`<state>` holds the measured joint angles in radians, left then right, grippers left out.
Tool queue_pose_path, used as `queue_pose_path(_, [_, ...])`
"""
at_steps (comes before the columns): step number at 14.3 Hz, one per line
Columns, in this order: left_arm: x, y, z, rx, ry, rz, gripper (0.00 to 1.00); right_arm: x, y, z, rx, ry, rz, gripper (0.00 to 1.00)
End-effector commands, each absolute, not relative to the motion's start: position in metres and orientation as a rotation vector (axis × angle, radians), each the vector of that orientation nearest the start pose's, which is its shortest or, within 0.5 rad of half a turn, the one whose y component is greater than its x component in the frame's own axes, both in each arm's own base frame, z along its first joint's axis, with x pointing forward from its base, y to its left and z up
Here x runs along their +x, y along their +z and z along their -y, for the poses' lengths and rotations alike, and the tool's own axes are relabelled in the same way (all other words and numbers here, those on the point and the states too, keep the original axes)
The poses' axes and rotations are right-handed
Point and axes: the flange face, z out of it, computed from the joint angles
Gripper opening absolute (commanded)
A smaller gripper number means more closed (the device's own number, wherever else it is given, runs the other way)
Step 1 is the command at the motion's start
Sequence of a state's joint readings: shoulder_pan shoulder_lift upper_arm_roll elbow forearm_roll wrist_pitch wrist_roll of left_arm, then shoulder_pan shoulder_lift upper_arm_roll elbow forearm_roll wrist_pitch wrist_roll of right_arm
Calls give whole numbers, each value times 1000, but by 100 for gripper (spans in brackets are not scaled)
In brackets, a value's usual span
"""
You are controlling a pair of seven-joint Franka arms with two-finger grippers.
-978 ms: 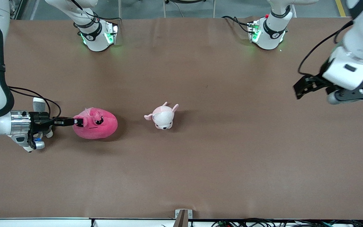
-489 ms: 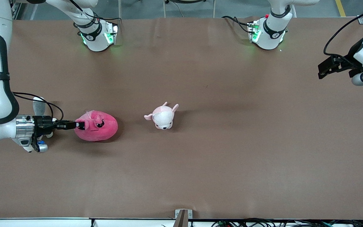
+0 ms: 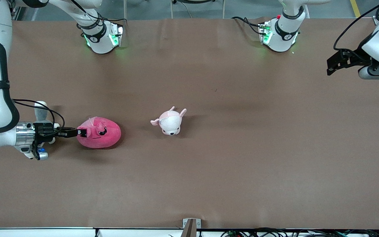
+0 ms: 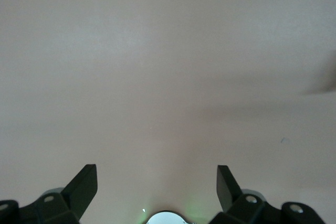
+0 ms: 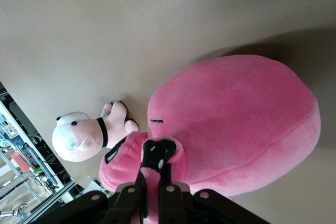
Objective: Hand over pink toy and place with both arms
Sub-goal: 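Lower the pink toy onto the table and open the right gripper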
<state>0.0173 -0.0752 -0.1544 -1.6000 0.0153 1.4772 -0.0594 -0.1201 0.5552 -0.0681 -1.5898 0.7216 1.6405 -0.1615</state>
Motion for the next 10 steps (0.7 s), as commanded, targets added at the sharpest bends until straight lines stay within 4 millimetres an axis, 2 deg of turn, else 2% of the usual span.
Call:
queue_pose_path(1, [510,644,71,-3116,38,-129,100,645,304,57,-2389,458,-308,92])
queue_pose_path(2, [510,645,71,-3116,38,-137,100,649,316,65,-2417,436,-296,100])
queue_pose_path(5, [513,643,71,-3117,43,-139,100,648,355,79,-2488,428,-347,100])
queue_pose_path(8, [513,643,73,-3117,43,-144,100,638,424,88,-2680,333,-293,100])
queue_pose_path(10, [512,645,67,-3116,45,-132,100,638,478,86,-2813,228,-220,100])
